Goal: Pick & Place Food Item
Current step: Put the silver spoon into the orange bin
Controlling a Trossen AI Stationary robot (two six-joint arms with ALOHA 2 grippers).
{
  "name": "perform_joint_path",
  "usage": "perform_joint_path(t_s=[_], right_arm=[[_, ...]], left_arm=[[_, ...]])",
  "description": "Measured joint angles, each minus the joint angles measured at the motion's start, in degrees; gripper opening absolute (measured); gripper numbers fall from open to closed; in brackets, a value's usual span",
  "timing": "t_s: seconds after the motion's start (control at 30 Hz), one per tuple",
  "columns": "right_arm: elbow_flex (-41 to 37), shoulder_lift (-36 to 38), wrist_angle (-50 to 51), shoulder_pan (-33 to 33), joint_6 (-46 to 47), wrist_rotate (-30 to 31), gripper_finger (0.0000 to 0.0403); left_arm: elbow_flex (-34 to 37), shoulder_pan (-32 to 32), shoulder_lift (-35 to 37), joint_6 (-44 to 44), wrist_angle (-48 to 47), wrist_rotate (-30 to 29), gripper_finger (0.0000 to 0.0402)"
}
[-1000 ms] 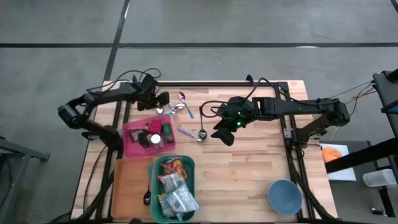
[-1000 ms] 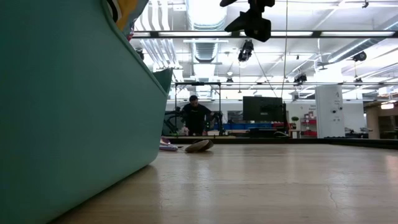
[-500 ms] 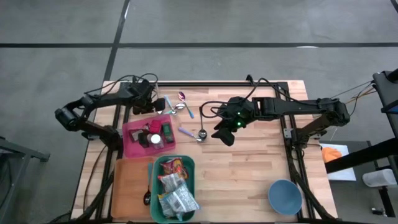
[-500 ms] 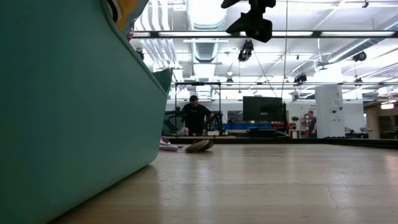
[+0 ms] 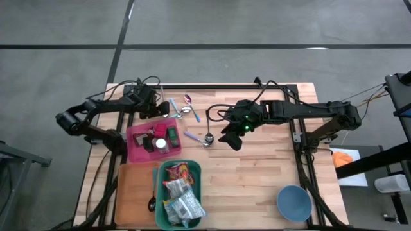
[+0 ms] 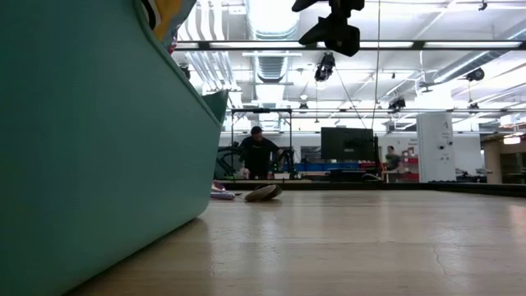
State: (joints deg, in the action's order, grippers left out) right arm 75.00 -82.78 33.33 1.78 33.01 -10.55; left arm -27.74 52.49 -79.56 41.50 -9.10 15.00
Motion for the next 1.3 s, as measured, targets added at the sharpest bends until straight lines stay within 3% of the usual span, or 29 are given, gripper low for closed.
perform_joint_path(t_s=[0.37, 0.9, 1.3], right_arm=[[0.0, 0.0, -0.05, 0.0, -0.09, 0.0, 0.0233], [0.0, -0.04, 0.39, 0.0, -0.2, -0.02, 0.0233], [0.0, -0.04, 0.76, 0.0, -0.02, 0.0, 0.0233]], left_arm=[[-0.1, 0.0, -3.07, -1.12, 4.22, 1.49, 0.0228], [-0.13, 0.02, -6.11, -1.46, 6.82, 1.52, 0.0121], [-0.08, 0.01, -6.15, -2.55, 6.88, 1.53, 0.011]])
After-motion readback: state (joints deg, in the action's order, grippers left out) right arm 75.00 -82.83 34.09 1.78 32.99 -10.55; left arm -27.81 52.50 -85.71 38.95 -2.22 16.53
